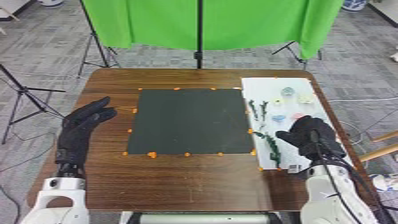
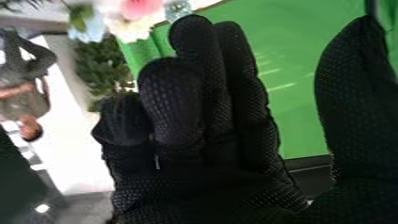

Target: Arrange flowers

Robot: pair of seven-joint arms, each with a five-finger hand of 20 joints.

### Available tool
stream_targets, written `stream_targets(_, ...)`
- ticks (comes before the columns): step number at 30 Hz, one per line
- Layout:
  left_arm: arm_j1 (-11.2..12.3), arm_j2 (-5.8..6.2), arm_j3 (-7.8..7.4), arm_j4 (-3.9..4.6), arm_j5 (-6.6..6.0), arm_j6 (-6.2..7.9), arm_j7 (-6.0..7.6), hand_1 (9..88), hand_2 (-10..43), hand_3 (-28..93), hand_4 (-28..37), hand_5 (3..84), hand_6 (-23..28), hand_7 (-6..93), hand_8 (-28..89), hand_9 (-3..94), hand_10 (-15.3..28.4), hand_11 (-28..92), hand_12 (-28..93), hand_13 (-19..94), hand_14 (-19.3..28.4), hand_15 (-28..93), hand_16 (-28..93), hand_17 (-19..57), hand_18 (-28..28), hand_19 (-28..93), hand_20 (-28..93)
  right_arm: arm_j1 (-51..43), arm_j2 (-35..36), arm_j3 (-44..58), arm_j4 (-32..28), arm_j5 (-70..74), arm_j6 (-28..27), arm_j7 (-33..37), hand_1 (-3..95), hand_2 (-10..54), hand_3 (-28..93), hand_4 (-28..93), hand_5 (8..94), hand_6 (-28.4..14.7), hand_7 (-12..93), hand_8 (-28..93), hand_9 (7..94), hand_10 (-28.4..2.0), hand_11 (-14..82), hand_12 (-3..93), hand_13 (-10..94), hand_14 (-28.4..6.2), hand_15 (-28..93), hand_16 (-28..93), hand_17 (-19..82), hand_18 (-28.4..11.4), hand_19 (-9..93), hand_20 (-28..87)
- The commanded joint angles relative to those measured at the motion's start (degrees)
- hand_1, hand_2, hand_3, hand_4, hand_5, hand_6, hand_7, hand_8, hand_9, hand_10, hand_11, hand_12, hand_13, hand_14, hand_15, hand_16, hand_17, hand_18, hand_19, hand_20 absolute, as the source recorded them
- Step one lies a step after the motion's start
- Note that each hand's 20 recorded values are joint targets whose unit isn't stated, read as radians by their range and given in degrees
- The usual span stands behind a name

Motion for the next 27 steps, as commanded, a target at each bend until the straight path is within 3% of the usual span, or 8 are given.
stream_targets(1, 0.37, 0.24, 0.26, -0.17, 0.43, -1.23, -1.45, 28.5, -6.3, 67, -16.0, 51.9, 4.2, 12.1, -6, 51.7, 15.2, 20, 12, 43, 19.4, 22, 0, 9.7, 13.8, 14, 21, 2.37, 3.49, -1.84, 1.74, 2.30, -3.29, 2.04, 35.9, -9.5, 64, -28, 73.6, -4.1, 25, -5, 76.7, -15.1, 32.8, 30.9, 74, -9.1, 69, 33, 44, -22.1, 91, 59)
stream_targets(5, 0.86, 0.34, -0.21, -0.27, 0.10, -1.16, -1.75, 28.5, -6.3, 67, -15.8, 51.9, 4.4, 11.9, -6, 51.5, 15.2, 20, 12, 43, 19.4, 22, 0, 9.6, 13.8, 14, 21, 3.26, 4.43, -3.16, 2.60, 2.16, -5.05, 3.57, 36.7, -9.5, 62, -28, 75.7, -4.0, 25, -6, 78.8, -15.1, 33.0, 30.7, 79, -6.1, 66, 34, 50, -20.4, 93, 57)
stream_targets(7, 1.27, 1.33, 0.05, -0.34, -0.72, -0.29, -1.49, 28.5, -6.3, 67, -15.8, 51.7, 4.3, 11.7, -6, 51.4, 15.2, 20, 12, 43, 19.4, 22, 0, 9.5, 13.8, 14, 21, 3.49, 4.65, -3.53, 2.67, 2.88, -6.69, 3.97, 37.4, -9.5, 62, -28, 77.0, -3.9, 25, -6, 80.7, -15.0, 32.5, 30.2, 82, -5.5, 64, 34, 54, -18.7, 93, 56)
stream_targets(12, 1.48, 1.47, -0.23, -0.34, -0.84, -0.53, -1.50, 28.4, -6.4, 67, -15.7, 51.6, 4.3, 11.7, -6, 51.2, 15.2, 19, 12, 42, 19.4, 21, 0, 9.4, 13.9, 15, 21, 3.67, 4.15, -4.08, 2.16, 4.41, -11.24, 4.17, 38.5, -9.5, 62, -28, 78.0, -3.9, 24, -5, 81.8, -15.1, 31.8, 30.1, 85, -4.9, 61, 35, 57, -16.7, 93, 54)
stream_targets(23, 1.27, 1.95, 0.04, -0.12, -1.06, -1.04, -1.81, 28.3, -6.5, 67, -15.9, 51.4, 4.3, 11.5, -6, 50.9, 15.2, 19, 12, 42, 19.4, 21, 1, 9.2, 14.0, 15, 21, 4.18, 3.37, -6.83, 2.81, 4.85, -14.80, 3.44, 39.2, -9.5, 62, -28, 78.9, -4.0, 24, -5, 82.9, -15.2, 31.4, 30.0, 87, -4.0, 57, 36, 59, -15.1, 93, 51)
stream_targets(24, 1.28, 1.86, -0.02, -0.17, -1.05, -1.18, -2.03, 28.3, -6.6, 67, -15.9, 51.5, 4.3, 11.5, -6, 50.9, 15.2, 19, 12, 42, 19.4, 21, 1, 9.1, 14.1, 15, 21, 4.49, 4.04, -7.93, 3.25, 4.67, -14.00, 3.78, 39.7, -9.5, 62, -28, 78.9, -4.0, 24, -5, 82.9, -15.1, 31.4, 30.1, 88, -4.0, 57, 37, 59, -15.1, 93, 51)
stream_targets(25, 1.24, 0.73, -0.53, -0.37, -0.40, -2.07, -2.55, 28.3, -6.6, 67, -15.9, 51.5, 4.3, 11.4, -6, 50.8, 15.2, 19, 12, 42, 19.4, 21, 1, 9.1, 14.1, 15, 21, 4.44, 3.66, -8.03, 3.52, 4.30, -14.69, 3.15, 40.6, -9.5, 62, -28, 79.0, -3.9, 24, -5, 83.0, -15.0, 31.4, 30.2, 88, -4.0, 57, 37, 59, -15.1, 93, 51)
stream_targets(27, 1.24, 1.16, -0.41, -0.58, -0.68, -2.12, -2.47, 28.2, -6.5, 67, -15.9, 51.4, 4.4, 11.5, -6, 50.8, 15.1, 19, 12, 42, 19.5, 21, 1, 9.1, 14.1, 14, 20, 4.71, 4.01, -9.34, 4.28, 4.43, -13.66, 3.12, 41.1, -9.5, 62, -28, 79.0, -3.7, 25, -5, 83.5, -14.9, 32.2, 30.5, 88, -3.8, 57, 37, 60, -14.4, 93, 51)
